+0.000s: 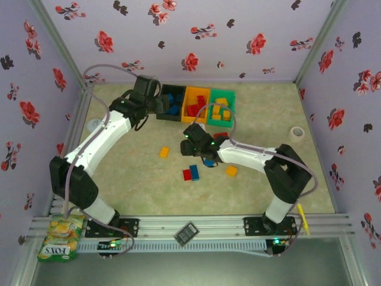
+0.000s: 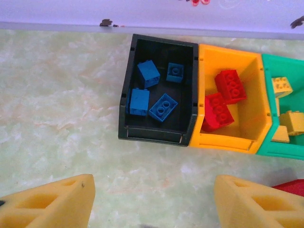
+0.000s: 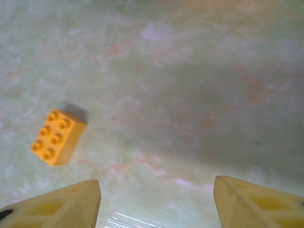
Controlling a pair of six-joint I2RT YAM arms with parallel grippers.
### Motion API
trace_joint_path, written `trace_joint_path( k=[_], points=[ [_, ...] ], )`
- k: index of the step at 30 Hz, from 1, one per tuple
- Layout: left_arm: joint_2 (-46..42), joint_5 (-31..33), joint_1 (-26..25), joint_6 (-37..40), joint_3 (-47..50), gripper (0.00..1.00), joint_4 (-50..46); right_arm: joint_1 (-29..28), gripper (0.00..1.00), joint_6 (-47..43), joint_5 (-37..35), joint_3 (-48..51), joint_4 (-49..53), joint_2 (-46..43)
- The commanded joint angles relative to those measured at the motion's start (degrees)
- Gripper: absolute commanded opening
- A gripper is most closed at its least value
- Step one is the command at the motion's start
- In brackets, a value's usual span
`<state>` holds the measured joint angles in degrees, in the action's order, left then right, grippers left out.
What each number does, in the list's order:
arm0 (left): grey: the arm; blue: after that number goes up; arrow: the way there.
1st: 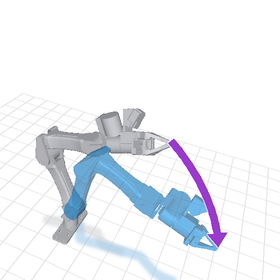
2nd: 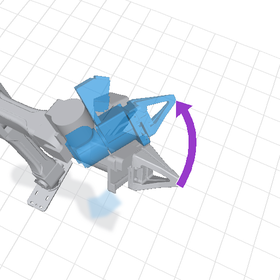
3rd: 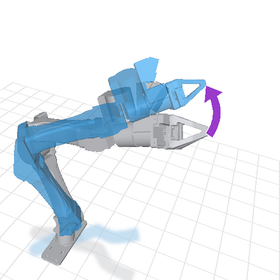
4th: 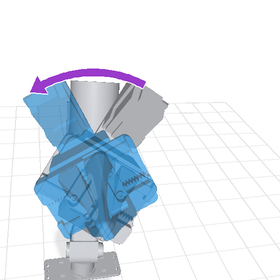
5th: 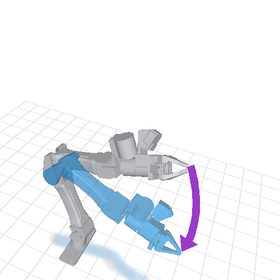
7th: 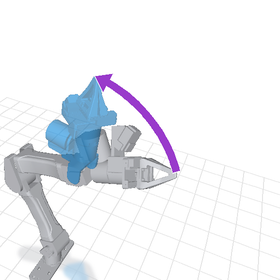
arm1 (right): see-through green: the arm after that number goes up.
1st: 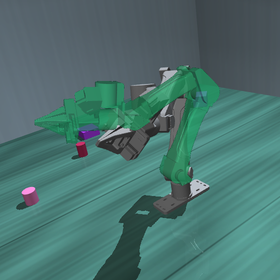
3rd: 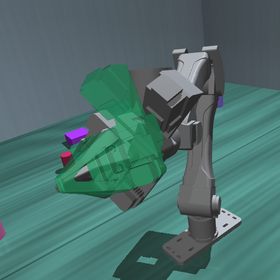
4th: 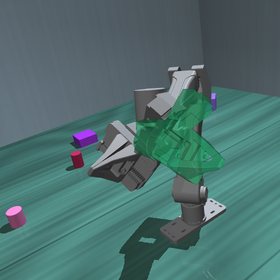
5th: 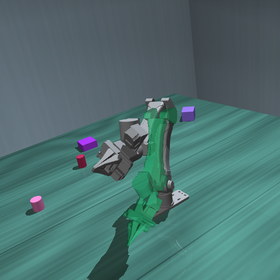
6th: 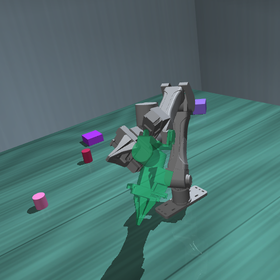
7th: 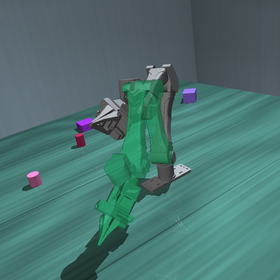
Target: Sort the legos into containers by color
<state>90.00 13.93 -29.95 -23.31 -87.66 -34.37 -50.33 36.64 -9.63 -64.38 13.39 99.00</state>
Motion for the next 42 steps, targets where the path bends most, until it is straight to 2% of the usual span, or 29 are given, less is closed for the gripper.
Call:
trace_joint_path(
  k=[1,13,24,42],
  points=[
    [-2.3,0.6,-0.3,-0.6,1.4,0.68,0.8,-1.8,0.65,5.4,2.3,-3.9,-3.5,4.2],
    [-5.4,1.6,-0.4,0.5,3.5,0.68,-0.3,-5.6,0.66,6.4,9.4,-15.5,-2.5,17.9],
    [-6.4,1.9,-0.4,0.7,4.9,0.68,0.1,-7.0,0.63,2.4,10.1,-23.3,1.7,24.9],
    [-7.4,2.5,-0.4,0.7,6.1,0.68,0.4,-7.2,0.57,-4.8,-0.1,-33.0,10.7,33.3]
  ],
)
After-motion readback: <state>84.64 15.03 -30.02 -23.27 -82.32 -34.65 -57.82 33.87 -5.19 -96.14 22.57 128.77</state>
